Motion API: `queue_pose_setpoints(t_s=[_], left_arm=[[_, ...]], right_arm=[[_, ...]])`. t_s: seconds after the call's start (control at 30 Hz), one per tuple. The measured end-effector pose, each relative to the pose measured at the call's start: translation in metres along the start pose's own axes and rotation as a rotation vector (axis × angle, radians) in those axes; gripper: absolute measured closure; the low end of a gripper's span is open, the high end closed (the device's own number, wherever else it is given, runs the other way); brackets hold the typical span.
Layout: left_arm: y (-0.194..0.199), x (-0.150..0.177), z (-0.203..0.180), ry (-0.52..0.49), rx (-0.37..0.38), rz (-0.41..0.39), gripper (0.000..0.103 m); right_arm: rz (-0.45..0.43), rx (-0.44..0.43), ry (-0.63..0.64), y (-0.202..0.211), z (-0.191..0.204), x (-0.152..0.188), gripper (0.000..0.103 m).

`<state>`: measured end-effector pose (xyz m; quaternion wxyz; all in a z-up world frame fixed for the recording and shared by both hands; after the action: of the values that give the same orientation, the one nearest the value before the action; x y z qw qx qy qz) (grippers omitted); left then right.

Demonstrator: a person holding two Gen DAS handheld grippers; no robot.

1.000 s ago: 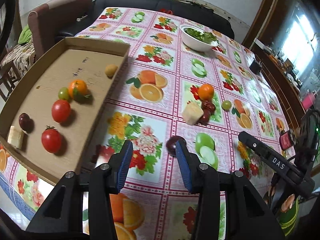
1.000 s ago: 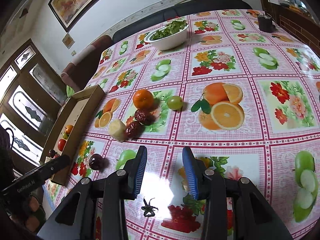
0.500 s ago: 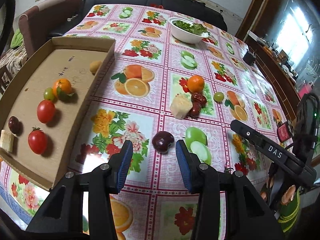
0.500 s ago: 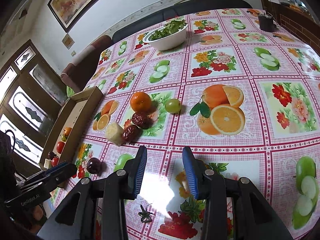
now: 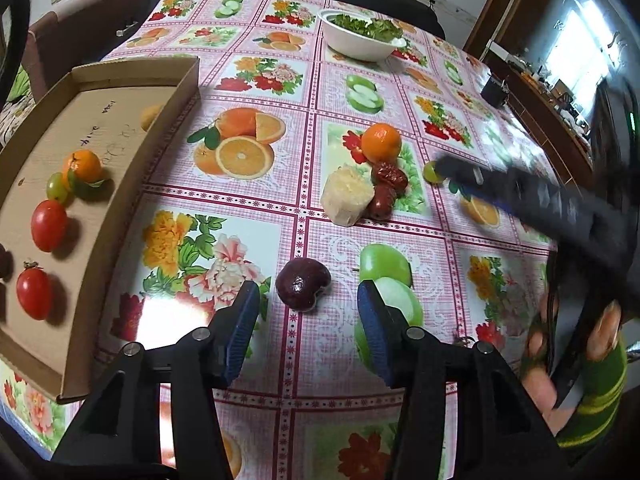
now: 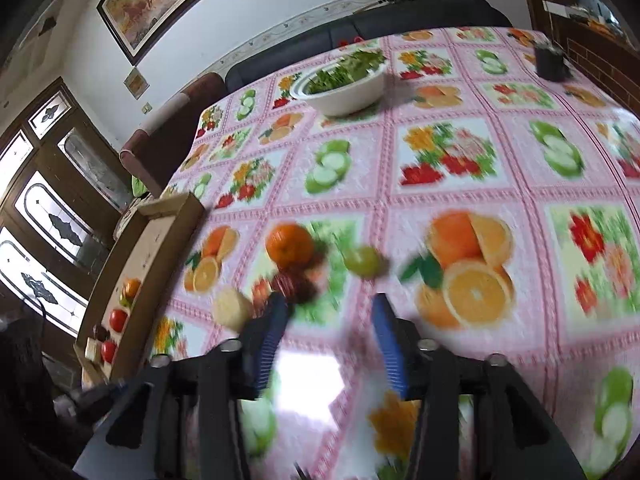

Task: Organize fruits
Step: 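Grasp the dark plum with the left gripper while the right grasps a mandarin orange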

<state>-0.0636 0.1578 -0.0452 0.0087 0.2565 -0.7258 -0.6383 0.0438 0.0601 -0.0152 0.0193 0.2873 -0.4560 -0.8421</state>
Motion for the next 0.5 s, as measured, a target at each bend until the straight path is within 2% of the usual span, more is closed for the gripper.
queue_pose_setpoints(t_s=[0.07, 0.2, 0.33, 0.37, 0.4, 0.47, 0.5], left_arm=[[-0.006, -0.001, 0.001, 0.0, 0.002, 0.016, 0.054], [-0.008, -0.003, 0.001, -0.016, 0.004, -0.005, 0.049], [-0.008, -0.004, 0.002, -0.019, 0.014, -0.02, 0.049], [-0.008, -0.004, 0.002, -0.018, 0.009, -0.024, 0.054], [-0.008, -0.005, 0.003, -0.017, -0.005, -0.028, 0.068], [-0.008, -0.006, 0.006, -0.016, 0.006, -0.026, 0.077], [-0.007, -0.005, 0.007, -0.011, 0.017, -0.021, 0.077]], right_arm=[[-0.004, 0.002, 0.022, -0.007, 0.009, -0.014, 0.05], [0.037, 0.034, 0.066, -0.038, 0.026, -0.037, 0.05], [0.068, 0.063, 0.087, -0.062, 0.031, -0.041, 0.053], [0.066, 0.069, 0.096, -0.064, 0.033, -0.04, 0.057], [0.068, 0.064, 0.099, -0.065, 0.034, -0.039, 0.063], [0.064, 0.055, 0.093, -0.065, 0.033, -0.038, 0.065], [0.059, 0.051, 0.088, -0.063, 0.032, -0.036, 0.066]])
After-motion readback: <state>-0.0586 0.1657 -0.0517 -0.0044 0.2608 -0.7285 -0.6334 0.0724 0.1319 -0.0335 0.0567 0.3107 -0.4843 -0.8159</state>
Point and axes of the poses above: each gripper's, at about its wrist camera, not at the fingertips, and y roughly against the way its jaws point, z to its left, x to its underside, the point moved 5 cm from there along -y, roughly the way its jaws point, and after that the axes turned 11 degrees about z, right-handed, at the moved point
